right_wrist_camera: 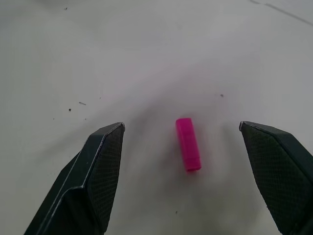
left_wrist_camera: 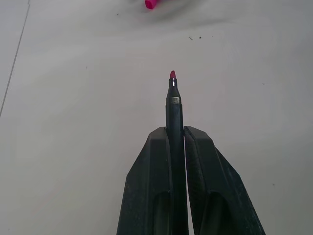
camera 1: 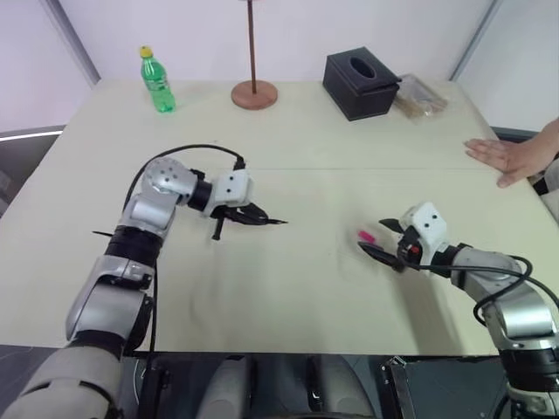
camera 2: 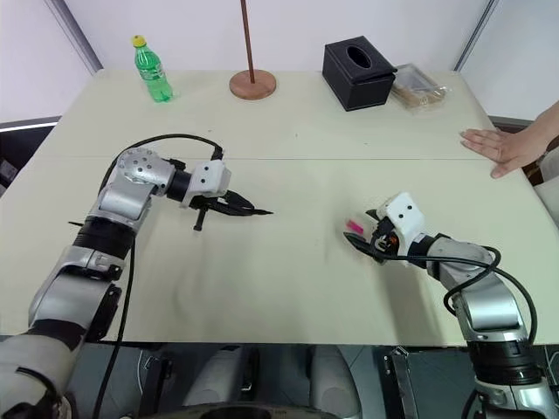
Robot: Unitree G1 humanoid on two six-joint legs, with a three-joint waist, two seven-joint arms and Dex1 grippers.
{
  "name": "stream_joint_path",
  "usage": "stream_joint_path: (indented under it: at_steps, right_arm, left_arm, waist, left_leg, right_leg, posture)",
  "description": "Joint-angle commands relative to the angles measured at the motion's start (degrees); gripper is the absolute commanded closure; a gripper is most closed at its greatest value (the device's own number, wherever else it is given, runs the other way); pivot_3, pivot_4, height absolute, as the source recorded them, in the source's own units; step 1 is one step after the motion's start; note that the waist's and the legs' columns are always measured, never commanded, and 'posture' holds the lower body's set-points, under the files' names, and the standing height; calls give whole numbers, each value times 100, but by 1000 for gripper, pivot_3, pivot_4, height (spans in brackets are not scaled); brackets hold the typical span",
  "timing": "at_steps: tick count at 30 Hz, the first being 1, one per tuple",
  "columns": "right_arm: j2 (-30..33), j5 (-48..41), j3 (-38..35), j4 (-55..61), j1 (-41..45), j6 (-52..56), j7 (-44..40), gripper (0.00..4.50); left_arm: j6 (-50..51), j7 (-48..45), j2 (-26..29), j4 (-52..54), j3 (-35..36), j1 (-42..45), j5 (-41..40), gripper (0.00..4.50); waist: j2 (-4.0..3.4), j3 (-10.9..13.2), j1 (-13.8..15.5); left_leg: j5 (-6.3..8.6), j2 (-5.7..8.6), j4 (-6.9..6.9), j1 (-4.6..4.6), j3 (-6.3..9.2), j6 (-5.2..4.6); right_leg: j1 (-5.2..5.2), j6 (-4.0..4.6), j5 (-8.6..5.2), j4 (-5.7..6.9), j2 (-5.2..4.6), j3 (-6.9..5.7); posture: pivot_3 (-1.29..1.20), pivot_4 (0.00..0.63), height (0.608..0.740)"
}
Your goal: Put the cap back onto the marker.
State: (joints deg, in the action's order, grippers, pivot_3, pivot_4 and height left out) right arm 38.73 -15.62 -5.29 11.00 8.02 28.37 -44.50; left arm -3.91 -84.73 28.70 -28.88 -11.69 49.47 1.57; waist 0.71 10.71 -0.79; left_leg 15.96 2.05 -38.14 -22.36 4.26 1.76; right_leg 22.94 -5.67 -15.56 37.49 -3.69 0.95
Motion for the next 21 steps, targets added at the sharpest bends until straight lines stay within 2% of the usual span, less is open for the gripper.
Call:
stream_joint_path:
  at_steps: [1,14,17,21]
  right_arm:
    - [18,80,35,-138,136,-295,-47,650]
    - [-58,219,226,-795,176,-761,-117,650]
    - [-69,225,236,-872,170,-815,-120,1461]
    - [-76,230,261,-922,162,-853,-119,3488]
  left_arm:
    - [164,91,138,430,49,-28,-174,4474]
    - [354,237,316,757,-21,22,-332,4474]
    - [368,242,353,818,-28,-1,-363,4500]
    - [425,204,402,889,-59,-37,-402,4500]
  waist:
    - [0,0,1]
    - [-1,0,0]
    - [-1,0,0]
    - [-1,0,0]
  left_leg:
    - [0,0,0,0,0,0]
    - [0,2,0,0,-1,0]
    - [0,2,0,0,-1,0]
    - [0,2,0,0,-1,0]
  right_leg:
    - [0,0,0,0,0,0]
    - [1,0,0,0,1,1]
    - [1,0,0,0,1,1]
    - [1,0,0,1,1,1]
  posture:
    - [0,150,740]
    - [0,150,740]
    - [0,150,740]
    - [0,150,740]
